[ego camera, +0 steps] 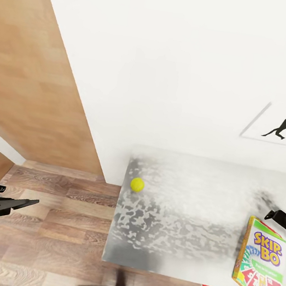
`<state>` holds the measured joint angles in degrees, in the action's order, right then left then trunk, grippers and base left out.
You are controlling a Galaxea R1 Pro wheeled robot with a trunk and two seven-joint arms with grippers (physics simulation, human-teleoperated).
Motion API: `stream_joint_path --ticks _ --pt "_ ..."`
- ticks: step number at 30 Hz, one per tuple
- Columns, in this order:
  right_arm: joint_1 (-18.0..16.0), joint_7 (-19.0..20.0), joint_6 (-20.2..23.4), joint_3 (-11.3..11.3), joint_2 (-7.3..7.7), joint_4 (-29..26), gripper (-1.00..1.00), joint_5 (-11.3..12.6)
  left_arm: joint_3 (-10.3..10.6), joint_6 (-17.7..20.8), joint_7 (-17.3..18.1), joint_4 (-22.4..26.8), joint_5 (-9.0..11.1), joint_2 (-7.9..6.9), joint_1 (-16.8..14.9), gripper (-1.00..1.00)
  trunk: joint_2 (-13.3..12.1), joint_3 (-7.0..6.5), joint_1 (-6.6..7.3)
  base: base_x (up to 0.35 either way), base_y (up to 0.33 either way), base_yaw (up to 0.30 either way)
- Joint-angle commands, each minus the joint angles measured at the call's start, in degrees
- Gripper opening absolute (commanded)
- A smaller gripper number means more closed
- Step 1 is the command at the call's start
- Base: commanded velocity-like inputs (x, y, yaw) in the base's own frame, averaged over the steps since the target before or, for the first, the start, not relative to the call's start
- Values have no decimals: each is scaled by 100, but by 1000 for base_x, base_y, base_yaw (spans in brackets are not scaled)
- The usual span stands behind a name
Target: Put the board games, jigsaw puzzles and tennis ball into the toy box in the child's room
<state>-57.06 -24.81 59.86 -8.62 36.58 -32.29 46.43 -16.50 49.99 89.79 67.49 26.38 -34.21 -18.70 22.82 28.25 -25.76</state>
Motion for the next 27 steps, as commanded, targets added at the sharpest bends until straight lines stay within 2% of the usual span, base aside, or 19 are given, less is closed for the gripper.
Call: stream_joint_path --ticks 1,9,27 --pt "-3 -59 14 -9 -1 -5 100 59 1 61 21 1 -1 -3 -2 100 10 9 -2 -135 0 0" --pt "-6 -59 14 -9 -9 -5 100 59 -2 61 21 1 -1 -6 -2 100 10 9 -2 -92 0 0" --pt "1 -59 14 -3 -51 -5 100 59 -3 63 21 1 1 -6 -2 100 10 9 -2 -7 0 0"
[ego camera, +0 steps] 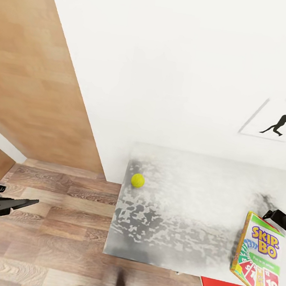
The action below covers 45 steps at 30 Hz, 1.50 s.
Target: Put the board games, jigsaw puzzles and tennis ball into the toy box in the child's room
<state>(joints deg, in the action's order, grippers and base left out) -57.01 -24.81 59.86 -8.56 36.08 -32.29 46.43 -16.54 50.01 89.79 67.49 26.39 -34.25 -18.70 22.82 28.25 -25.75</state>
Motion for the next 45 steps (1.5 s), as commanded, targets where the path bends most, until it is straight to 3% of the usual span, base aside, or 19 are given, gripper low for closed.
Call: stream_joint_path --ticks 1,45 --pt "-3 -57 14 -10 -5 -5 100 59 2 61 21 1 0 -2 -2 100 10 9 -3 -5 0 0" --pt "-3 -42 14 -6 -28 3 100 59 2 61 21 1 6 -2 -2 100 10 9 -3 -46 48 0"
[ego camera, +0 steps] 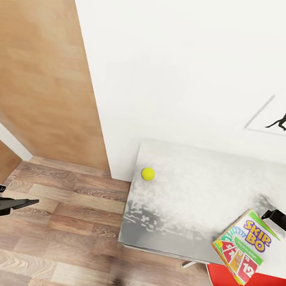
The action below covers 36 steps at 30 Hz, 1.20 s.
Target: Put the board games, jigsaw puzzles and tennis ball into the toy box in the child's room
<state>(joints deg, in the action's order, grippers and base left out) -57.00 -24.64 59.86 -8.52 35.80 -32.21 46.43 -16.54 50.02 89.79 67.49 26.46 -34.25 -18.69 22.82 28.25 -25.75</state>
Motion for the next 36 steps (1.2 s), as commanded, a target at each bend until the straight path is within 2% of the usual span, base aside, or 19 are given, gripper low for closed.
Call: stream_joint_path --ticks 1,36 --pt "-4 -59 14 -10 -1 -5 100 60 2 61 21 1 0 -2 -3 100 10 9 -3 0 23 0" --pt "-4 -58 14 -17 -1 -8 100 58 2 61 21 1 0 -3 -3 100 10 9 -3 -37 37 0"
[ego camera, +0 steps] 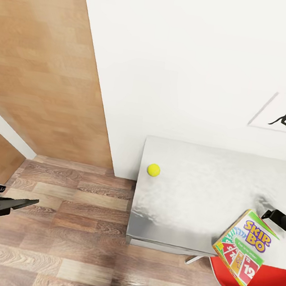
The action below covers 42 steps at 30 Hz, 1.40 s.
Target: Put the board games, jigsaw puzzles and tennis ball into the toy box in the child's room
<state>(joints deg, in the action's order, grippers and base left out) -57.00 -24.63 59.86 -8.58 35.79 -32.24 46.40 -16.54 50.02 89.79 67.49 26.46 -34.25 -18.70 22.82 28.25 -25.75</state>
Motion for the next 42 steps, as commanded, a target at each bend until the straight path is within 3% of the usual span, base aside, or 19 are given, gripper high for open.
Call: stream_joint_path --ticks 1,27,42 --pt "-4 -59 14 -12 1 -6 100 59 2 61 21 1 0 -2 -2 100 10 9 -3 -2 4 0" --pt "-23 -48 -193 -89 57 -106 100 130 10 61 21 1 -9 6 -2 100 10 -155 -3 0 0 -163" --pt "-429 -12 -123 -99 58 -274 100 210 10 61 21 1 -9 5 -2 100 10 -266 -3 0 0 -196"
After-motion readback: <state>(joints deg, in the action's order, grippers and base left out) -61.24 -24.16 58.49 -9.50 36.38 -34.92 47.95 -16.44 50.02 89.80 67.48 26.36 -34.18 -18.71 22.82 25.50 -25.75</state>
